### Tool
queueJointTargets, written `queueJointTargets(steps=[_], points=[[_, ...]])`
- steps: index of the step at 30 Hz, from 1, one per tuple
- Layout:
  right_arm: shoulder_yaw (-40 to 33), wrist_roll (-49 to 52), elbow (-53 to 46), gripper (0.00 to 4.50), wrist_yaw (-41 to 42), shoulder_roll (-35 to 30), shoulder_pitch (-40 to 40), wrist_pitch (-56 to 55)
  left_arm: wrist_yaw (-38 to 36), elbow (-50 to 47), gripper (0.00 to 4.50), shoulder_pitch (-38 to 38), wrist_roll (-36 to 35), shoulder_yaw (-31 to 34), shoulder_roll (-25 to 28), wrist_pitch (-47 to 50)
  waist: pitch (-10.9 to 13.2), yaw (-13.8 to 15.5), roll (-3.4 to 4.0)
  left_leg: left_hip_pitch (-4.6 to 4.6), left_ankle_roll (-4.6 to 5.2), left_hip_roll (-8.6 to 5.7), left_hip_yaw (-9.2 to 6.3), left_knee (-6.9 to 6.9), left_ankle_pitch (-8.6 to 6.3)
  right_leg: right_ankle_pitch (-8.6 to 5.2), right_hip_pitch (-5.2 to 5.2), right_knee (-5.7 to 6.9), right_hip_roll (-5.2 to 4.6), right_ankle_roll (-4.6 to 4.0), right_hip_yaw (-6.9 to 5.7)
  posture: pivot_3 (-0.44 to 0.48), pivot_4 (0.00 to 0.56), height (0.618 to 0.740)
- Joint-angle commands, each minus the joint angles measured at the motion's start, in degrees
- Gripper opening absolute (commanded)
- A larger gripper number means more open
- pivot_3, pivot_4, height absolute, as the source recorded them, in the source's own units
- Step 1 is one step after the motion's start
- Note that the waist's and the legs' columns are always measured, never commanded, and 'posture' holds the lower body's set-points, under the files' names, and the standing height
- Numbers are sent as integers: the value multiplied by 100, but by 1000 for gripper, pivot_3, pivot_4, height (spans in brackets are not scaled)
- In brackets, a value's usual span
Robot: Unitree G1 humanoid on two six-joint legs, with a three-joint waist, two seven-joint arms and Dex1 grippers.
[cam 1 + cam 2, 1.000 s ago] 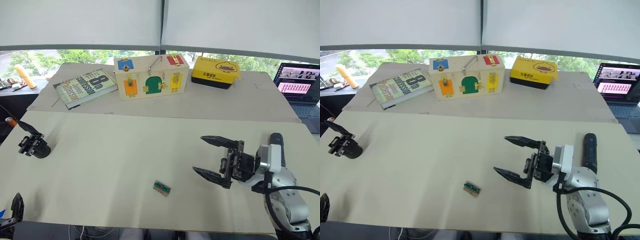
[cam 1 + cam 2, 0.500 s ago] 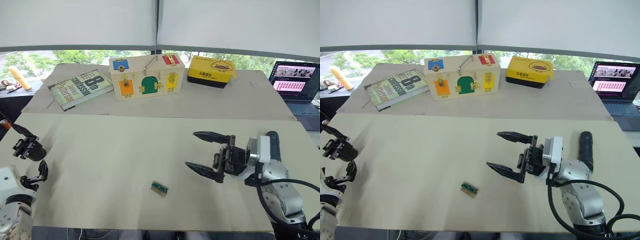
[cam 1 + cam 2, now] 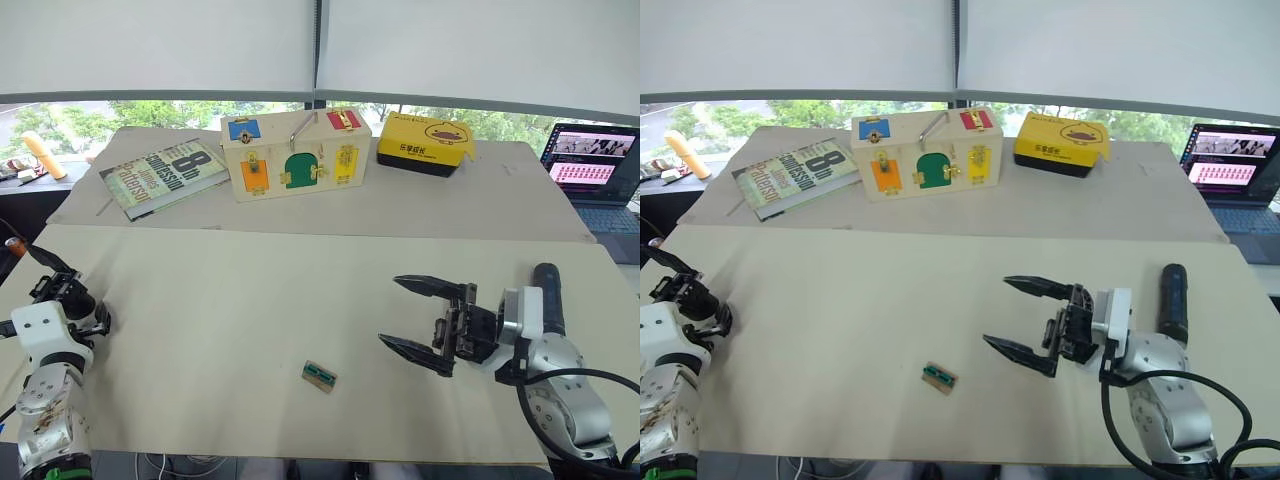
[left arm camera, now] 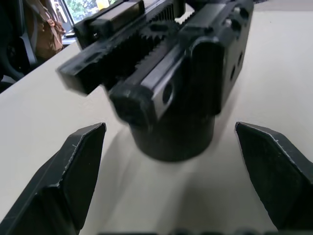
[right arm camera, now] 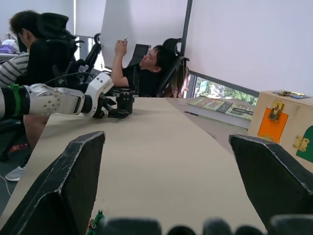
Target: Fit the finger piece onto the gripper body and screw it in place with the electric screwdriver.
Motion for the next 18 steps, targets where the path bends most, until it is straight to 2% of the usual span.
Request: queueJointTargets(steps=[1, 9, 10, 11, 14, 18], points=[[-175, 36, -23, 4460, 123, -31, 93, -274, -39, 522, 4500, -215, 116, -55, 127, -308, -2, 3, 6, 2, -1, -1, 0, 0, 1, 0, 2, 2, -1, 0, 0, 0, 150, 740], [-242, -30, 95, 4460, 260, -35, 331, -565, -174, 1133, 4500, -568, 68, -146, 107, -519, -12, 28, 28, 12, -12, -1, -4, 0, 8, 4, 5, 22, -13, -7, 1, 0, 150, 740], [-258, -43, 96, 4500, 244, -19, 362, -609, -184, 1174, 3962, -579, 58, -131, 105, -544, -16, 25, 34, 13, -12, -1, -3, 0, 7, 5, 5, 26, -18, -9, 1, 0, 150, 740], [-267, -52, 91, 4500, 228, -7, 383, -637, -195, 1204, 3753, -586, 50, -120, 107, -567, -16, 24, 35, 15, -12, -1, -3, 0, 7, 6, 5, 30, -23, -10, 1, 0, 150, 740], [-278, -80, 132, 4500, 293, 42, 639, -797, -243, 1432, 2323, -636, 67, -104, 147, -772, -16, 30, 35, 20, -12, -2, -4, 0, 7, 5, 4, 46, -67, -10, 0, 0, 150, 740], [-240, -91, 170, 4500, 443, 15, 832, -898, -331, 1680, 2288, -695, 13, -29, 202, -1114, -19, 12, 41, 25, -12, -3, -3, 0, 7, 5, 4, 54, -77, -10, -1, 0, 150, 740]])
